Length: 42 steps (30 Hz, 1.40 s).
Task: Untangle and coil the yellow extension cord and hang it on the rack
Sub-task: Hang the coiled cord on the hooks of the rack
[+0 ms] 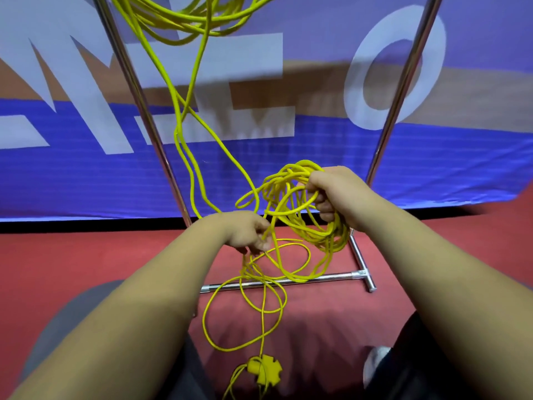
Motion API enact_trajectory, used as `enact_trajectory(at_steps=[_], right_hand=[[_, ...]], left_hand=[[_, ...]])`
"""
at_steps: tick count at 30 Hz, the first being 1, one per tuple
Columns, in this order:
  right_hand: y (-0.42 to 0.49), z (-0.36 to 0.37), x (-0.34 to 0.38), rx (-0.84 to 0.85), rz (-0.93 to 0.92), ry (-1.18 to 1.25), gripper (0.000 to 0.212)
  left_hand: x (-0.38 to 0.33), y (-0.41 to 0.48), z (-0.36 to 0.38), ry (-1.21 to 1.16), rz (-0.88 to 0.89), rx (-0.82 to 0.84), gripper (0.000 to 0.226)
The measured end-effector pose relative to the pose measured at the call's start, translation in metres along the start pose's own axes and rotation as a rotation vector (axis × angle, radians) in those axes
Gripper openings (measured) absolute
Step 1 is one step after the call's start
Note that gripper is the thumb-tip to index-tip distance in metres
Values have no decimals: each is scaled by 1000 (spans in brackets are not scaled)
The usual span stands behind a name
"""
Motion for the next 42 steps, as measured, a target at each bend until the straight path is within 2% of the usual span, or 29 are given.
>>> enact_trajectory(at_steps=[4,5,7,9,12,14,16,18,20,21,23,25,26,27,28,30,32,34,37,38,40,42], right_hand=[[3,-24,-4,-25,10,-141,30],[3,-32,-7,-59,25,-202,26],[7,-54,-18,-170,80,-321,32],[11,-75,-31,-280,142,-342,28],[16,-96,-43,-356,205,-320,14],[16,-107,-44,-397,215,-267,15],[14,-115,-41,-443,180,-182,18],[12,-114,-37,-439,134,-74,17],[11,-110,-33,-398,96,49,15],[9,-109,-30,-377,79,105,14],[4,-105,-23,-329,49,202,15],[-2,-99,-18,-268,34,285,23],[-5,-96,-15,-238,29,314,26],[-7,-92,-13,-210,25,334,27],[-8,-89,-12,-186,23,349,27],[-8,-84,-10,-148,20,378,27],[-8,-82,-9,-125,16,407,28],[-10,-80,-6,-104,11,431,30],[-12,-79,-2,-86,0,442,30],[-12,-80,-1,-91,-5,442,30],[-13,-85,0,-128,-15,429,31],[-14,-93,1,-204,-34,351,31]], left_hand=[[16,-12,-51,-93,-88,-314,19],[18,-15,-62,-132,-88,-394,20],[15,-23,-79,-238,-68,-516,21],[10,-27,-87,-354,-46,-587,22],[1,-32,-87,-588,-54,-647,22],[-5,-33,-85,-772,-53,-675,22],[-7,-32,-84,-861,-60,-688,26],[-6,-29,-81,-837,-88,-667,26],[-4,-22,-72,-684,-120,-565,20],[-4,-16,-61,-537,-128,-459,18],[-1,-3,-24,-220,-174,-139,21],[9,-2,20,85,-288,187,35],[15,-3,34,255,-338,288,48],[18,-1,41,416,-362,315,62],[16,6,46,517,-348,276,78],[-2,21,60,433,-205,145,105],[-22,35,78,263,-44,92,110],[-31,44,95,179,20,66,94],[-35,51,124,163,106,105,35],[-29,51,132,185,112,136,26],[-14,51,139,205,88,181,23],[-6,52,123,218,77,111,26]])
Point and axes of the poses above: each hand's wrist, its own y-axis towards the middle knuckle, its own z-axis out of the palm, x = y × z, the point moved 10 cm from there along y, towards the middle knuckle, and after that the axes turned 5 degrees about z, right-handed, at the moved point
